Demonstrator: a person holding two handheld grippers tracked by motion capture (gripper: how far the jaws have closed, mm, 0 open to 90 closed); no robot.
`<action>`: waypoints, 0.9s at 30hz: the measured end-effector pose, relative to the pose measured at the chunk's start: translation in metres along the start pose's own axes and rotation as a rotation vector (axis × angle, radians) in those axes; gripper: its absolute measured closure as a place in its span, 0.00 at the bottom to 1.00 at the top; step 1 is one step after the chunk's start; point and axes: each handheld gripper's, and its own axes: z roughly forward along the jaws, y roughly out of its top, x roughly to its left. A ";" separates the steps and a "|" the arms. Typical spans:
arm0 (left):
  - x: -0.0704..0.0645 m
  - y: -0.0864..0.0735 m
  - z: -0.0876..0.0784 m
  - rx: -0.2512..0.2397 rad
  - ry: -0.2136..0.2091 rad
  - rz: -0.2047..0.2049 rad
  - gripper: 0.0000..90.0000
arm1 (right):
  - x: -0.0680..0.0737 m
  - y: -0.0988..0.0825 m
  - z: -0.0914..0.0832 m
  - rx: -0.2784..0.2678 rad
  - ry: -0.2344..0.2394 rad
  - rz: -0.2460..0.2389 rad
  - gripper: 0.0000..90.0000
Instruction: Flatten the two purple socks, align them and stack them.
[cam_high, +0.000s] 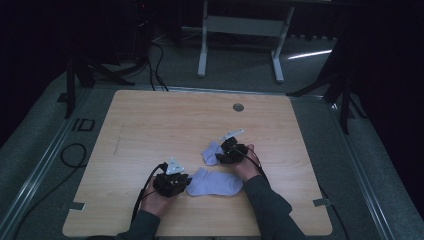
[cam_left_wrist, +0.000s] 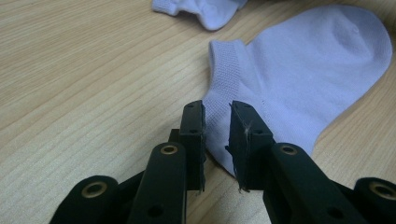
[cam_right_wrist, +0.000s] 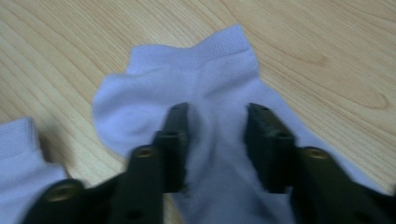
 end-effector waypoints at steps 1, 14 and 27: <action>0.000 0.000 0.000 -0.001 0.000 -0.002 0.83 | 0.001 0.001 0.000 0.002 0.000 -0.001 0.82; 0.002 0.000 -0.002 -0.008 0.003 -0.005 0.83 | 0.001 0.001 -0.016 -0.051 0.013 0.027 0.95; 0.002 0.000 -0.003 -0.018 0.009 -0.009 0.83 | 0.004 -0.003 -0.079 -0.205 0.034 0.018 0.94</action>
